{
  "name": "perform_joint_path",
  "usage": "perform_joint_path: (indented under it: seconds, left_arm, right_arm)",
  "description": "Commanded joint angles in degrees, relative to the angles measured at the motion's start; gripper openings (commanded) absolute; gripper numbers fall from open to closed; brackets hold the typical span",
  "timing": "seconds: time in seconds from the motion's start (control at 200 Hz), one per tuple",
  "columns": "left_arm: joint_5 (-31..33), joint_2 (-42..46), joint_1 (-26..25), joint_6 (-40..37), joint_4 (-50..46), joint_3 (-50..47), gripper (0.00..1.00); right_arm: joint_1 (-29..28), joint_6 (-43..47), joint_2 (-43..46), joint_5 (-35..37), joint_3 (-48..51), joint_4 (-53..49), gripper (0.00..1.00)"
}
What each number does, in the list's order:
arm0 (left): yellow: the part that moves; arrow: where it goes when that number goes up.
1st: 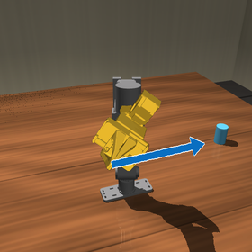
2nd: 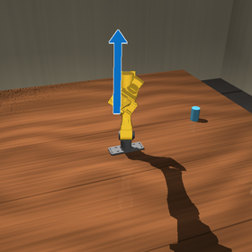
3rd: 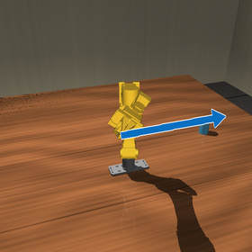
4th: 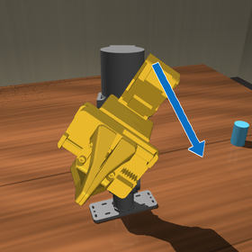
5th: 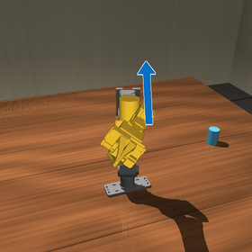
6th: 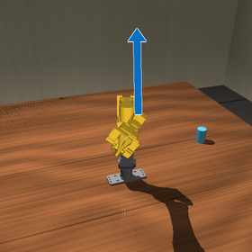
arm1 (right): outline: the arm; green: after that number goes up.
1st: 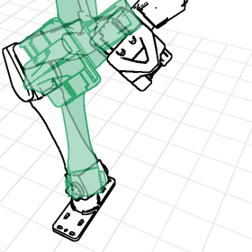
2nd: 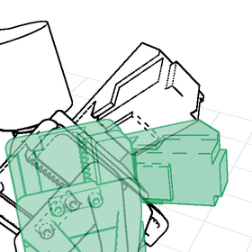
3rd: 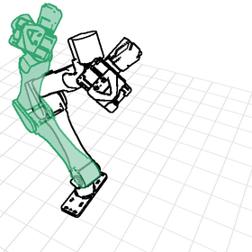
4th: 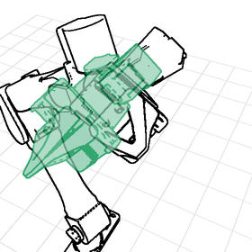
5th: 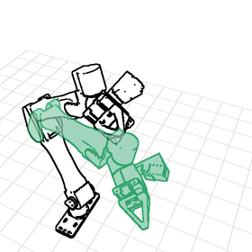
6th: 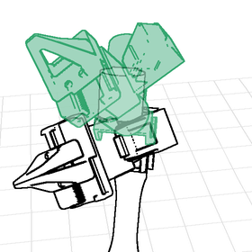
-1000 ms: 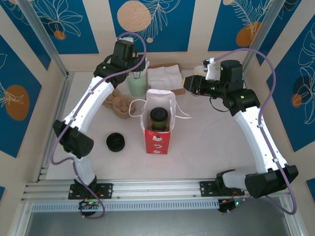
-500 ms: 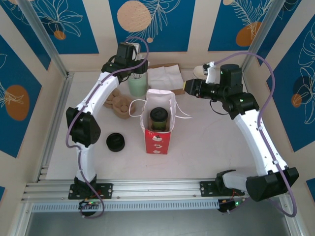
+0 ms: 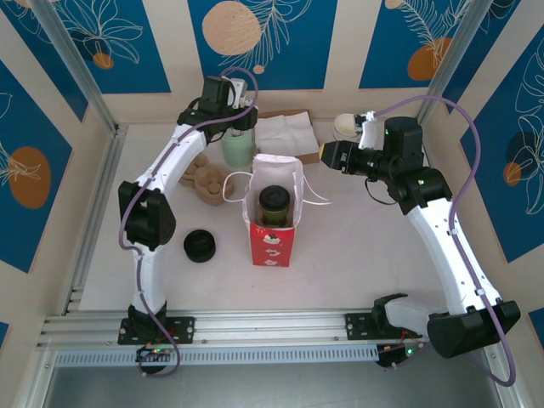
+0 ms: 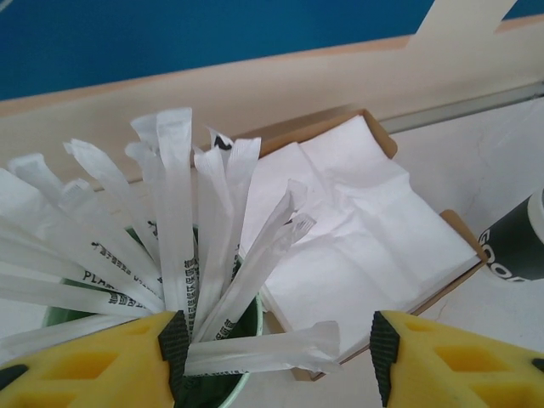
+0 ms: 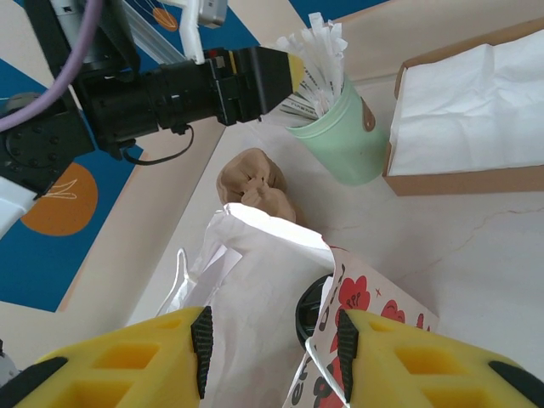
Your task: Pack the takeout coffee
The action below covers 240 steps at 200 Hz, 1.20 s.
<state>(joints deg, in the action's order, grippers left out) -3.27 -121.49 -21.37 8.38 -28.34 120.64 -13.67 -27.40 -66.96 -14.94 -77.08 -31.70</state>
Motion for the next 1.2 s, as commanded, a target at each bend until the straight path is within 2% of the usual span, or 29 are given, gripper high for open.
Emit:
perform_joint_path:
  seconds: [0.0,0.49,0.95,1.195]
  left_arm:
    - [-1.0,-1.5,0.9,-1.4,-0.4,1.9,0.58]
    - [-1.3,-2.4,1.3,-1.5,-0.9,1.9,0.43]
    - [-0.2,-1.6,1.3,-1.5,-0.3,2.2,0.15]
    - [-0.5,1.9,1.3,-2.1,-0.3,2.4,0.05]
  right_arm:
    - [0.1,0.7,0.5,0.5,0.4,0.2,0.46]
    - [0.0,0.9,-1.2,-0.2,-0.2,-0.3,0.46]
    - [0.0,1.4,-1.4,0.4,-0.3,-0.4,0.46]
    - [0.1,1.2,-1.1,0.4,-0.7,-0.3,0.46]
